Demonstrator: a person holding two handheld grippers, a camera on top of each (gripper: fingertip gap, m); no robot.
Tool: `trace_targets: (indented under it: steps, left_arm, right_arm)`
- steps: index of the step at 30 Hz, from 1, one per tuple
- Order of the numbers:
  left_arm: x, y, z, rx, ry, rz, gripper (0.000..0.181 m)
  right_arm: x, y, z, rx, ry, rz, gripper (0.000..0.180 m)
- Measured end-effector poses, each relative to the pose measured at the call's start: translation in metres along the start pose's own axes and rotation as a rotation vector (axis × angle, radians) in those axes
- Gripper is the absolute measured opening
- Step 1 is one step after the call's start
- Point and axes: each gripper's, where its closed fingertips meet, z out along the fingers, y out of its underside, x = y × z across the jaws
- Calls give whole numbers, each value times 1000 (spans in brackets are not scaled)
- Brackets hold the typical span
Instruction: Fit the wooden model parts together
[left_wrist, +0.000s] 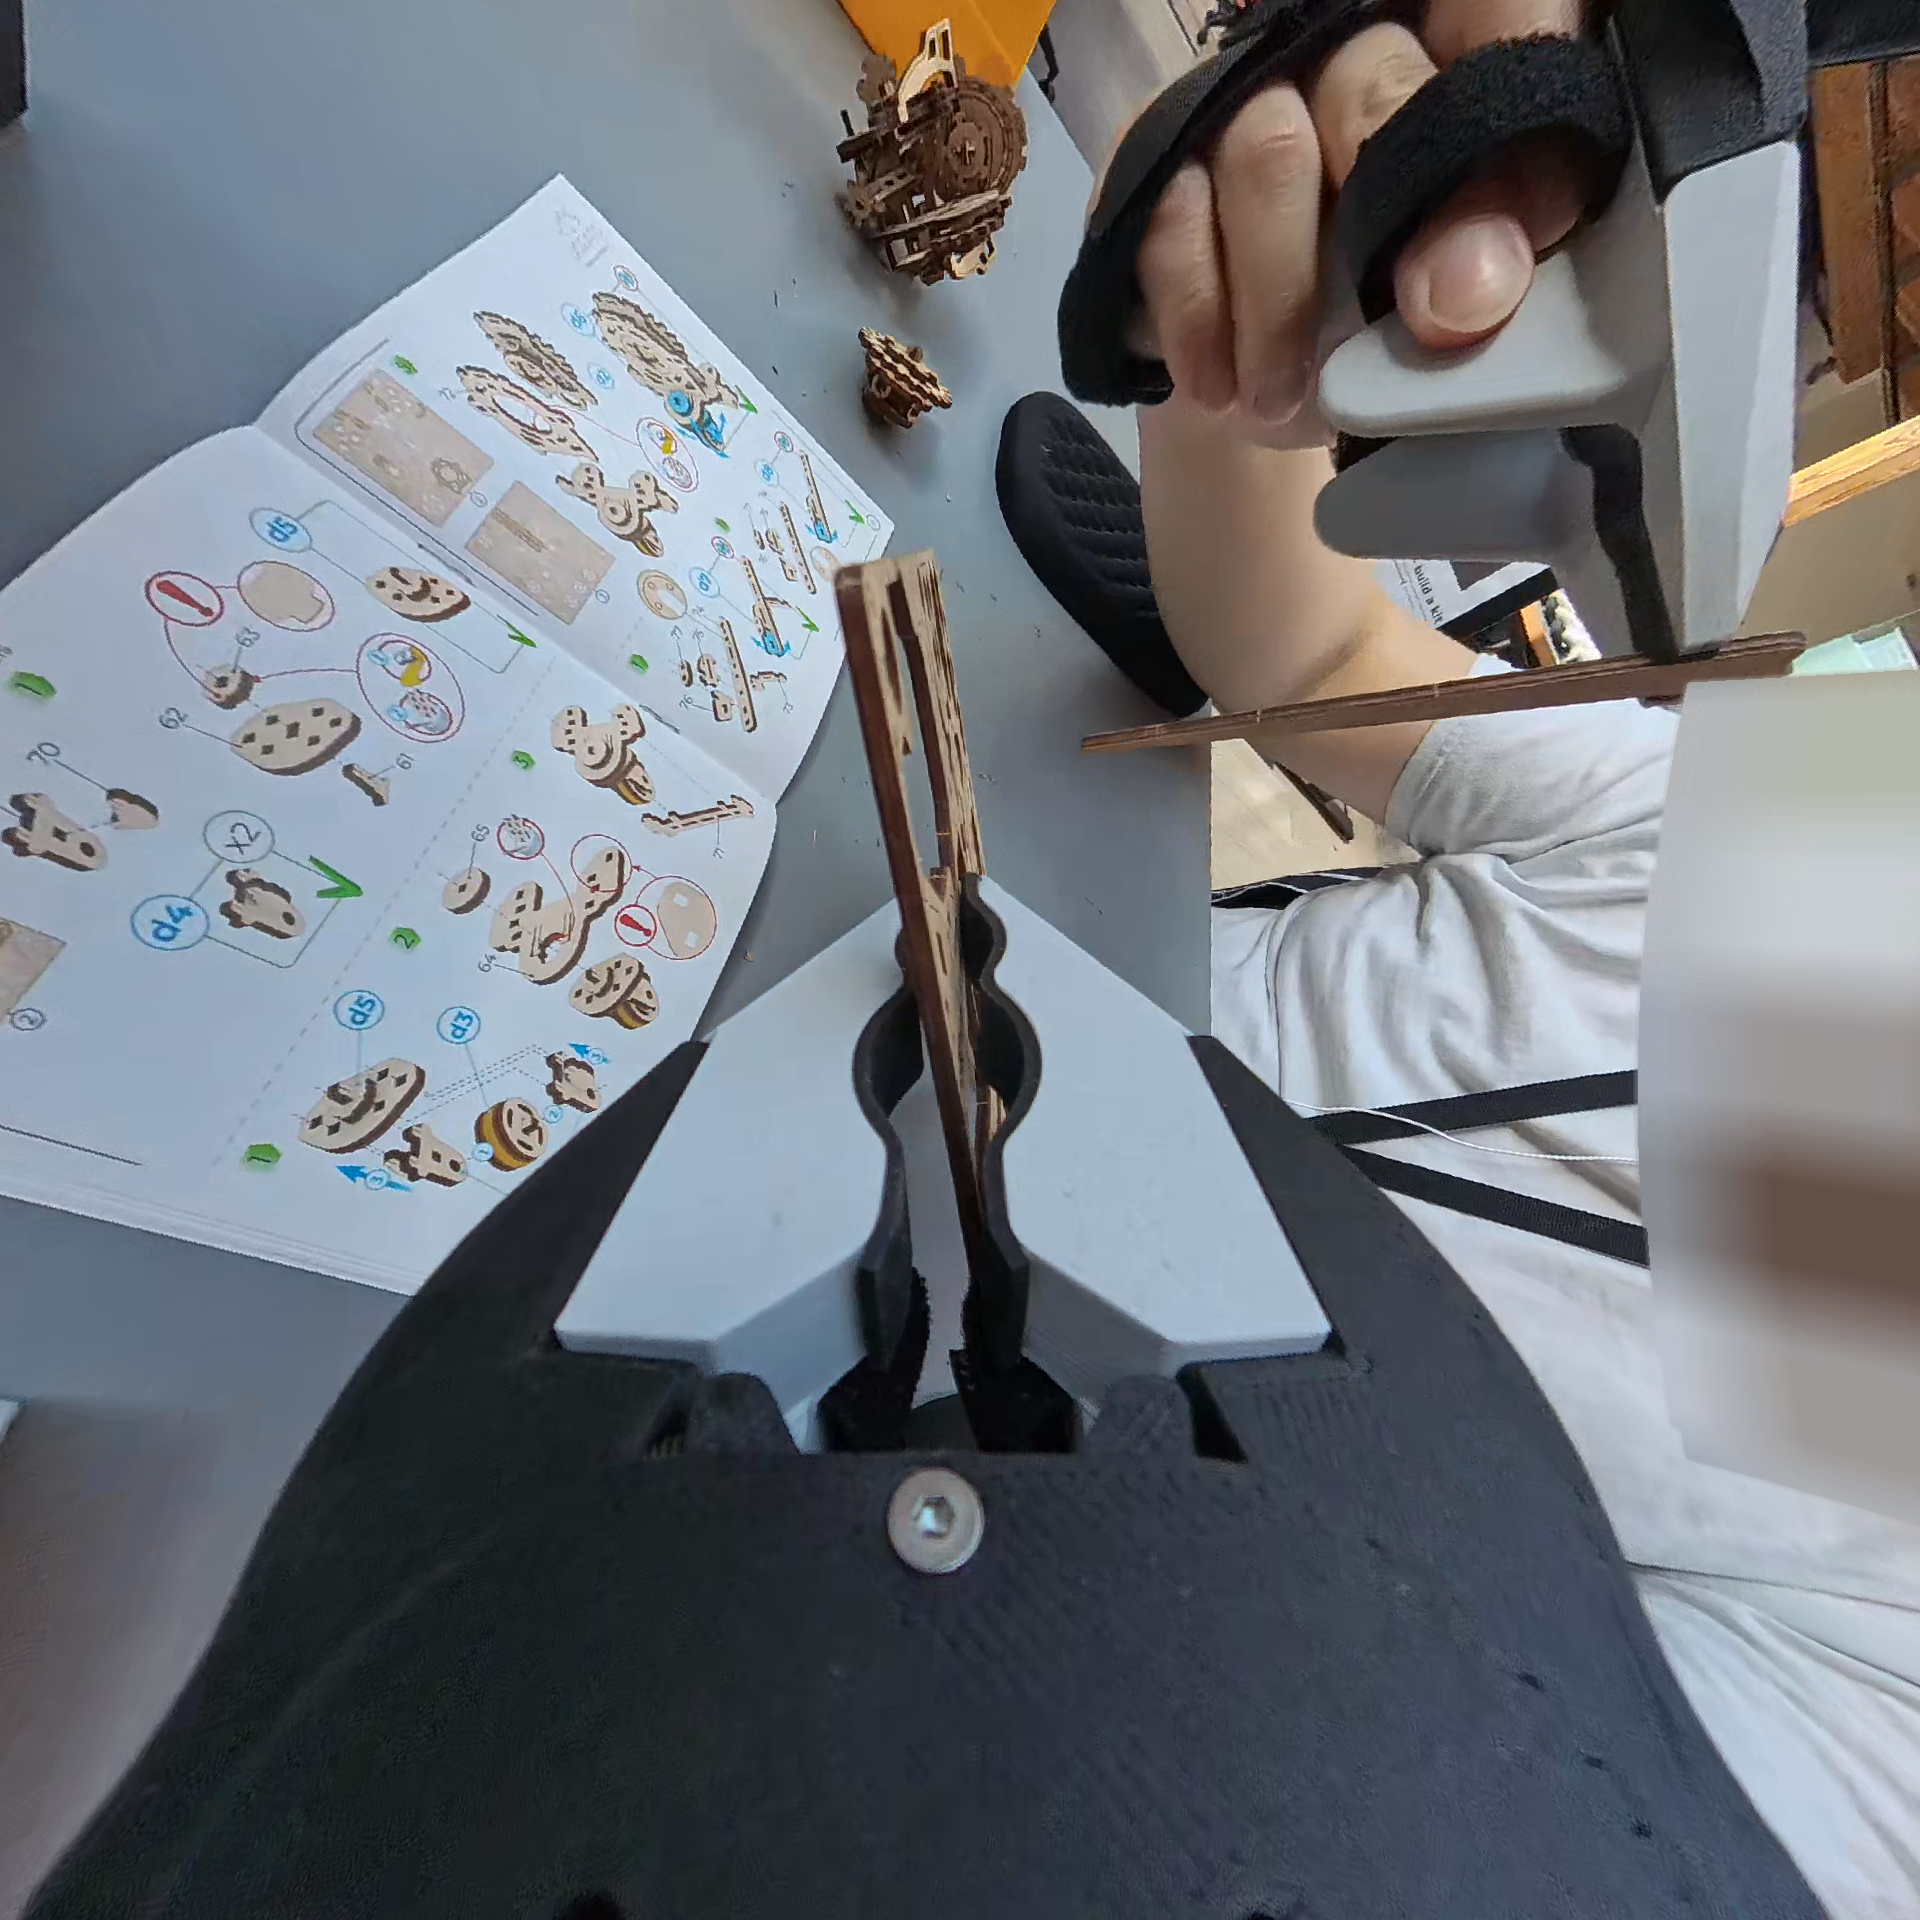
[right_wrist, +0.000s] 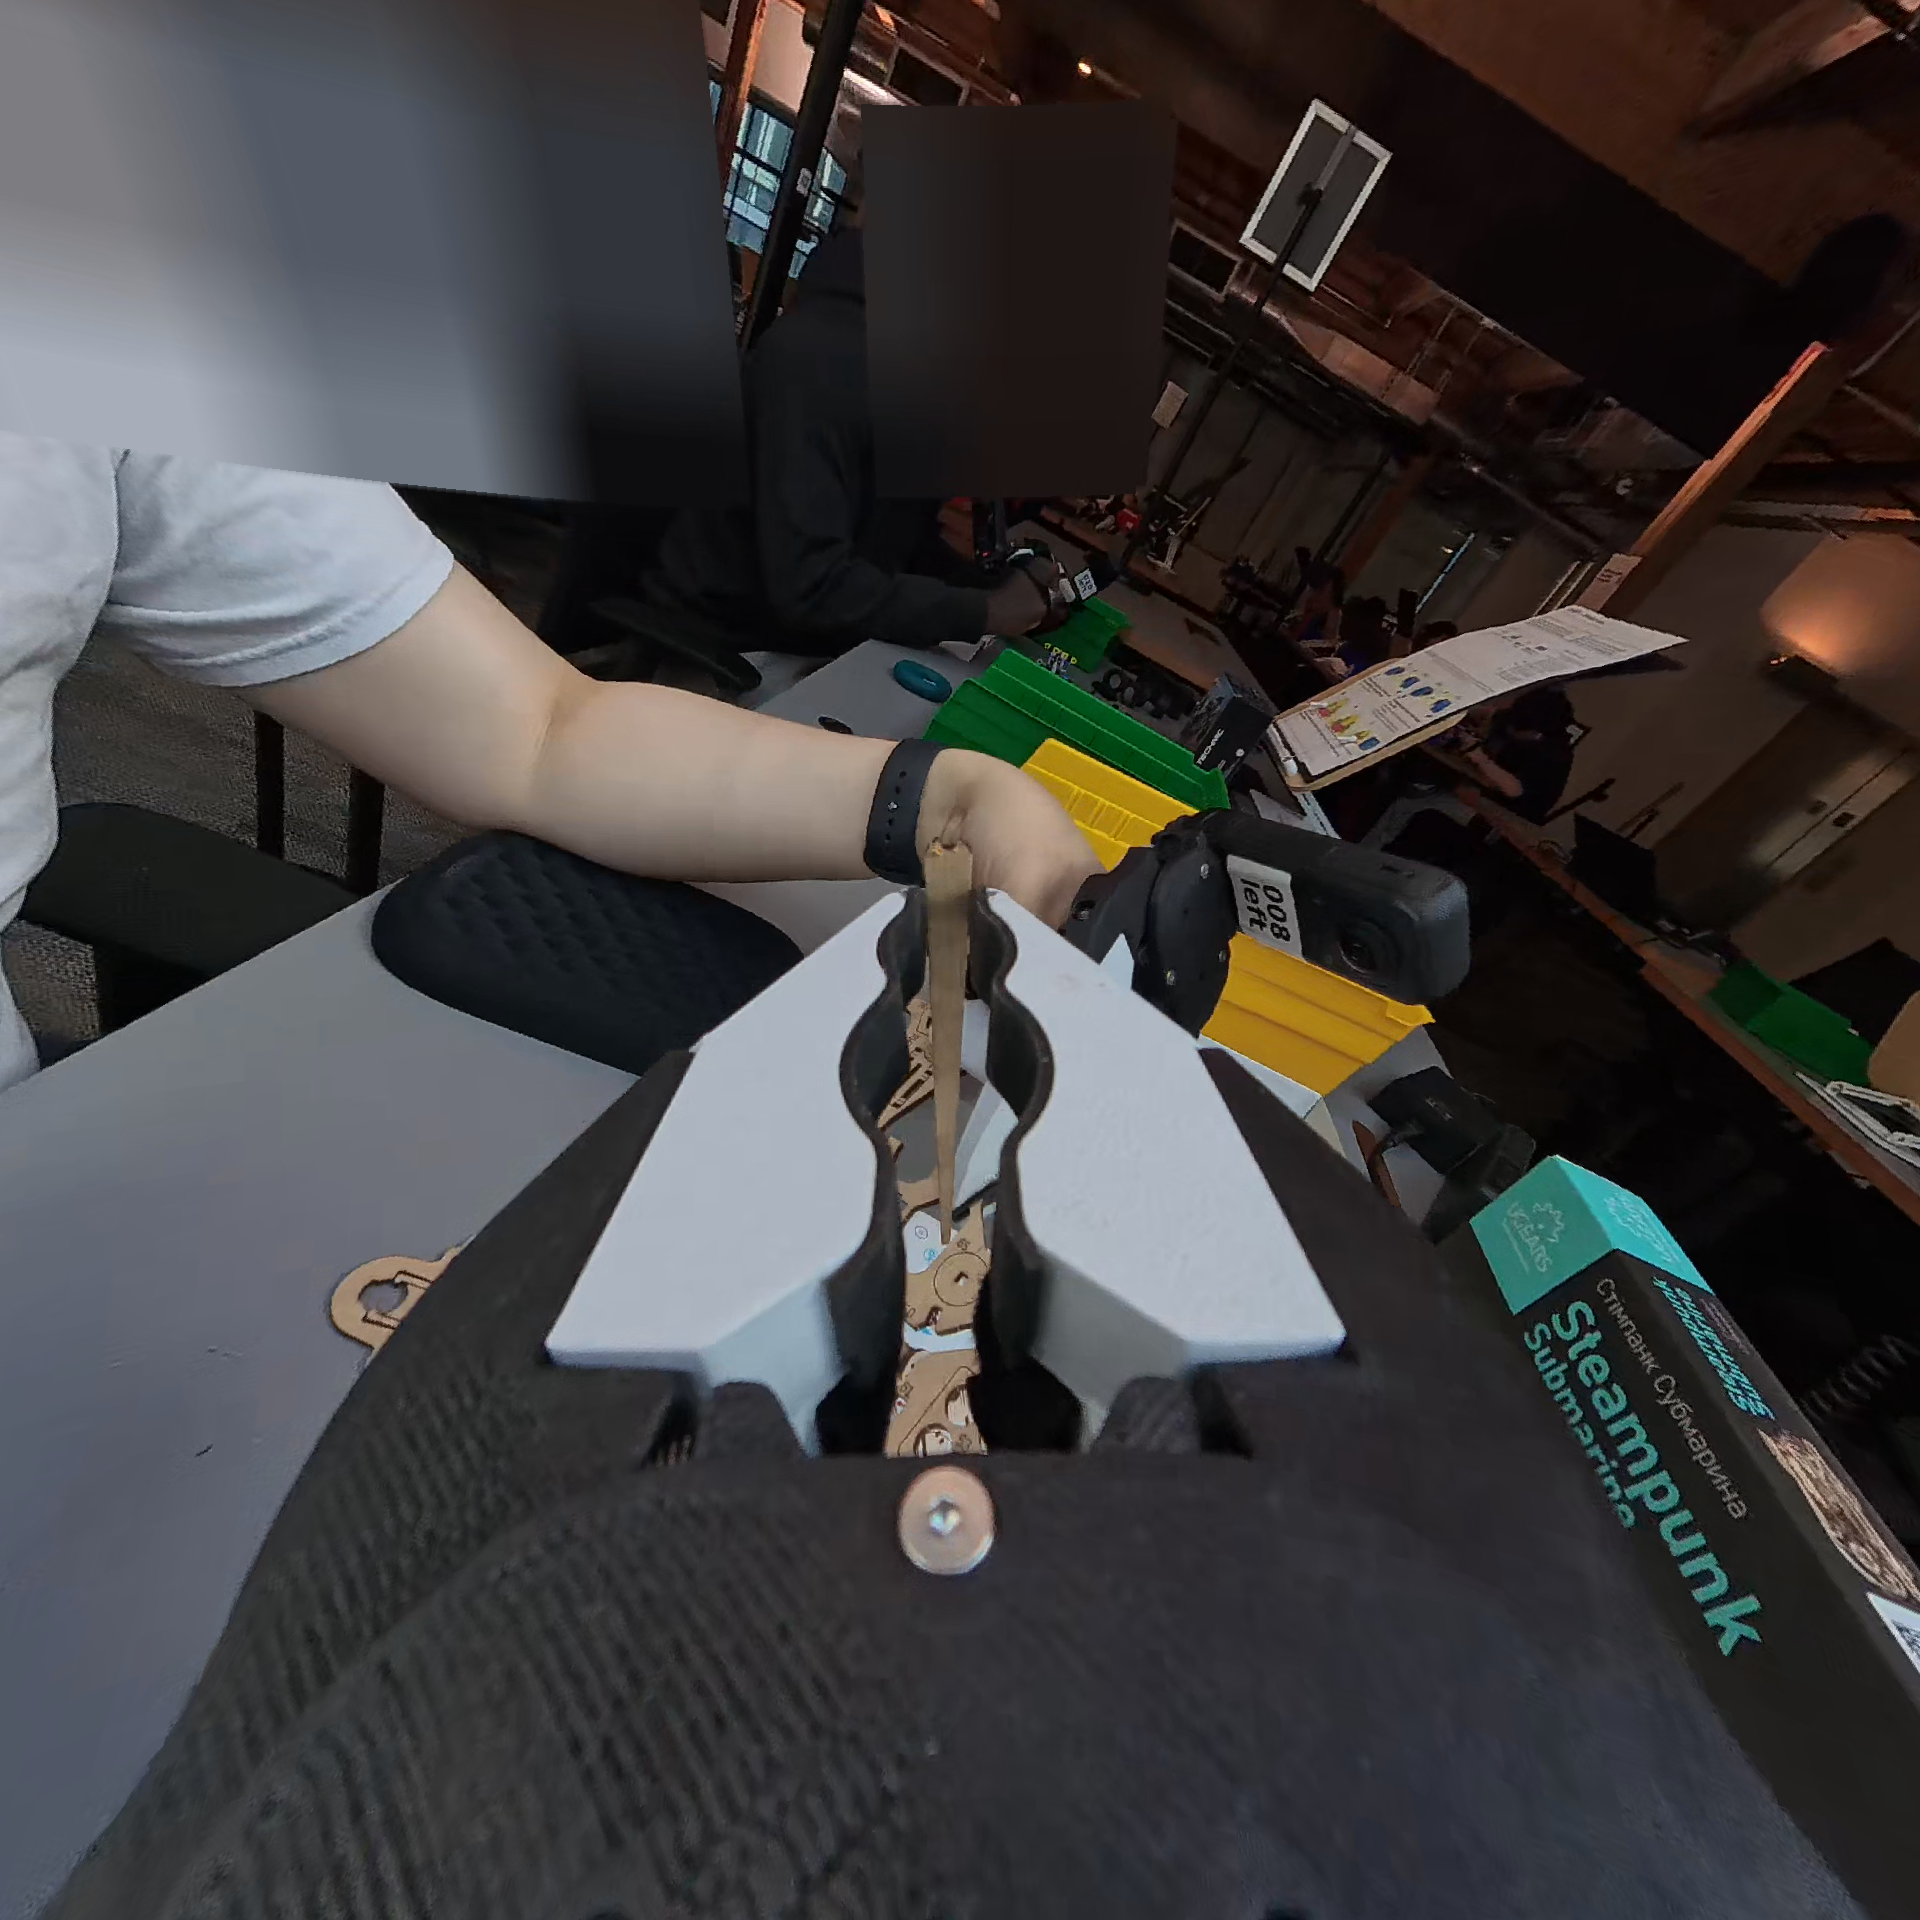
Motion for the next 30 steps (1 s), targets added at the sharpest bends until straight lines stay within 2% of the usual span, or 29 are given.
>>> trace_targets:
  steps: [7,20,24,30]
  left_arm:
    - [-11,3,0,12,71,-58,1]
    - [-16,6,2,-3,85,-68,1]
    - [-15,5,1,7,93,-71,1]
    - [-19,3,-3,24,71,-87,1]
  right_arm:
    - [6,27,4,11,-70,34,6]
    - [6,42,9,-4,-152,50,6]
    - [12,42,6,8,-72,42,6]
    - [16,44,-4,9,182,-2,6]
